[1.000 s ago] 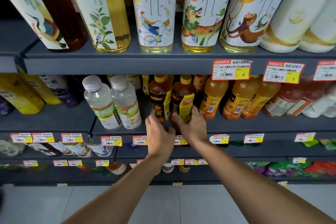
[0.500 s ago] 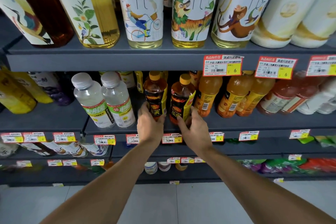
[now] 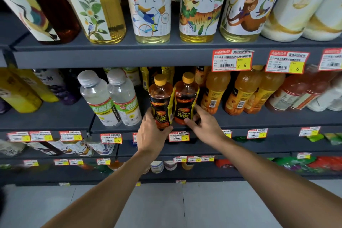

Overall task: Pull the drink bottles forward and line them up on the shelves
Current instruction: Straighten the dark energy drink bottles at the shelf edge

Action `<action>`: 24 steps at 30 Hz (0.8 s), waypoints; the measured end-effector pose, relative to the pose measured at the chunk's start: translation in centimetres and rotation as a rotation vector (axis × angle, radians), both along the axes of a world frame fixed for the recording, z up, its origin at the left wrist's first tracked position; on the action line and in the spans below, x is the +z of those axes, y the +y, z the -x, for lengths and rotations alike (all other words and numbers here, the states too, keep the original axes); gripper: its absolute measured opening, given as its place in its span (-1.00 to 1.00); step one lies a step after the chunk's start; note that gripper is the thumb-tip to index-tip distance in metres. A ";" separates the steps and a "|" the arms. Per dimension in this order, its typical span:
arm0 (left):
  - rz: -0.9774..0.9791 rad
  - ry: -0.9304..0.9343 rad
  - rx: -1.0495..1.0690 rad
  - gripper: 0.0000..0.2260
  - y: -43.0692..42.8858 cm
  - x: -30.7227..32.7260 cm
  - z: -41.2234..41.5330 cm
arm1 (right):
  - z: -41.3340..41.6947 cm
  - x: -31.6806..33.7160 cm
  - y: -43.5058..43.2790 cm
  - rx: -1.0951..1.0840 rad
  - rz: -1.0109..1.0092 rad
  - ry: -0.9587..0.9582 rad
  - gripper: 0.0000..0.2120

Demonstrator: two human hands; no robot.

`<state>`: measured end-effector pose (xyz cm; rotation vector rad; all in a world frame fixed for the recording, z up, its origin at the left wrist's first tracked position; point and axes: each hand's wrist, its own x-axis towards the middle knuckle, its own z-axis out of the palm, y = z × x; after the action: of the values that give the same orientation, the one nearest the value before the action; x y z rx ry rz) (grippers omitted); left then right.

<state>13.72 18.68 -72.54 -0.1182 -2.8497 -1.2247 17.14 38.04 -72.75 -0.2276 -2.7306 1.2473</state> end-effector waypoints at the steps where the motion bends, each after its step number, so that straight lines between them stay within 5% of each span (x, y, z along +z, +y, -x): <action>1: 0.002 -0.006 -0.024 -0.33 -0.2 -0.1 0.2 | 0.1 0.1 0.1 0.016 -0.010 -0.014 -0.62; 24: 0.094 0.014 -0.067 -0.38 -1.9 -0.3 0.0 | 0.9 0.9 -0.7 0.032 -0.197 -0.180 -0.35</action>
<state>13.68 16.74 -72.87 -0.2254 -2.9139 -1.0963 16.20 37.39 -71.85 -0.2878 -2.9973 0.9991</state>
